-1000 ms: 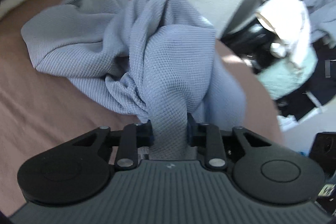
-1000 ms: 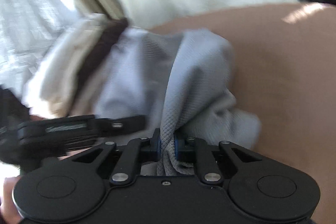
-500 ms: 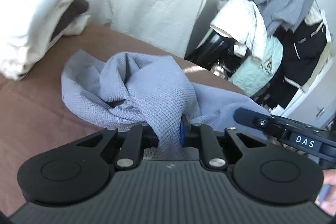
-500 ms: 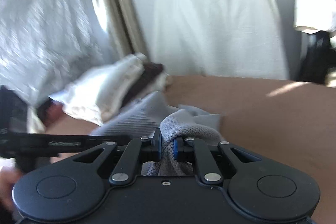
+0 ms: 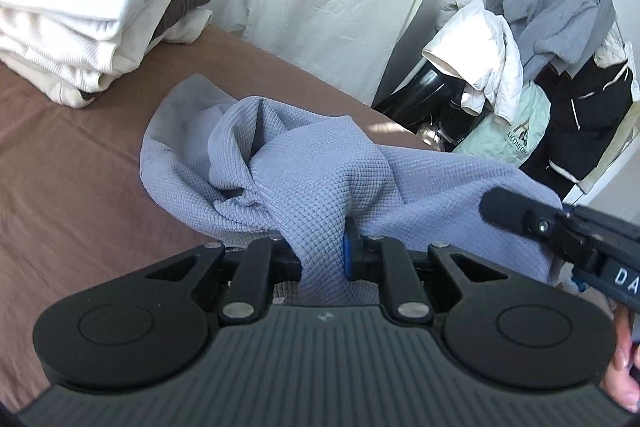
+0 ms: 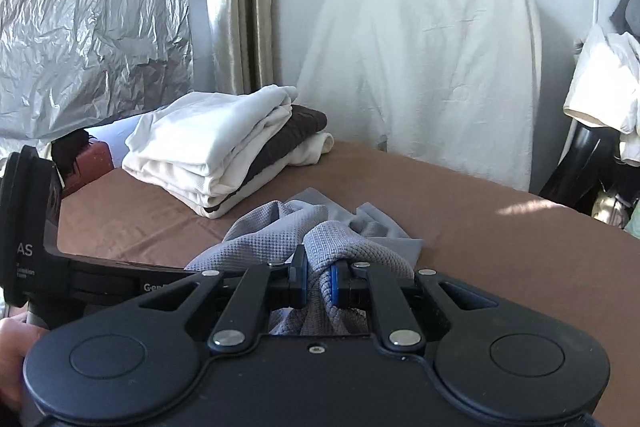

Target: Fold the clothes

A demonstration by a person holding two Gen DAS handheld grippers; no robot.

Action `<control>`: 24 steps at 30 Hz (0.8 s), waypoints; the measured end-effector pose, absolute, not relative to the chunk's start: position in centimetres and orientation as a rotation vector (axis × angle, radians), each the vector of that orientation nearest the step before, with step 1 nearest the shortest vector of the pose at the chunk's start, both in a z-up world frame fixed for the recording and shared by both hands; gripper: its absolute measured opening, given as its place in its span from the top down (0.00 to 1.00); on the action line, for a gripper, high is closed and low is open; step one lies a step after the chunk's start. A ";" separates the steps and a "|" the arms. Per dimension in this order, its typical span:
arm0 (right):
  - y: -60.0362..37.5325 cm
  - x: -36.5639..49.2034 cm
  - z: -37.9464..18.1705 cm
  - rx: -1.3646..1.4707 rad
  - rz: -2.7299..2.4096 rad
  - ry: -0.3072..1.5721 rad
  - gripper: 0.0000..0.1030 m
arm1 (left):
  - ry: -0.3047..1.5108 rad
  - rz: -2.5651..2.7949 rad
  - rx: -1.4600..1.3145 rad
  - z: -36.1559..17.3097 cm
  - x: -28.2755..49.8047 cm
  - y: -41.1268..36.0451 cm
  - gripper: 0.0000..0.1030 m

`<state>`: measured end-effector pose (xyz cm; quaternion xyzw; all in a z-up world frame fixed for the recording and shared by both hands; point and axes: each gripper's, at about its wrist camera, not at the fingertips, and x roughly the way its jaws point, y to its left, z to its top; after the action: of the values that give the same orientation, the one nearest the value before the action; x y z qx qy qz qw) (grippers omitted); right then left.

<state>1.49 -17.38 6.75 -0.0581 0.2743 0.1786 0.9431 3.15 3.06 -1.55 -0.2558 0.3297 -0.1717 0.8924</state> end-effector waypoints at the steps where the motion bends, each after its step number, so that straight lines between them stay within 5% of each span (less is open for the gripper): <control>1: -17.5 1.3 6.8 -0.121 0.360 0.560 0.87 | 0.685 -0.356 -0.535 -1.4 3.2 3.0 0.87; 12: -17.1 1.1 6.7 -0.138 0.336 0.560 0.87 | 0.642 -0.395 -0.555 -1.1 2.7 3.1 0.87; 20: -19.5 2.8 8.0 -0.187 0.237 0.500 0.89 | 0.573 -0.461 -0.543 4.0 5.3 1.7 0.87; 24: -23.6 7.0 7.6 -0.189 0.084 0.469 0.89 | 0.565 -0.511 -0.454 5.1 8.7 -0.5 0.70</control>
<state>7.03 -23.57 7.59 -0.0936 0.2320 0.0415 0.9673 8.75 -0.54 5.13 -0.2195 0.2734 -0.2471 0.9033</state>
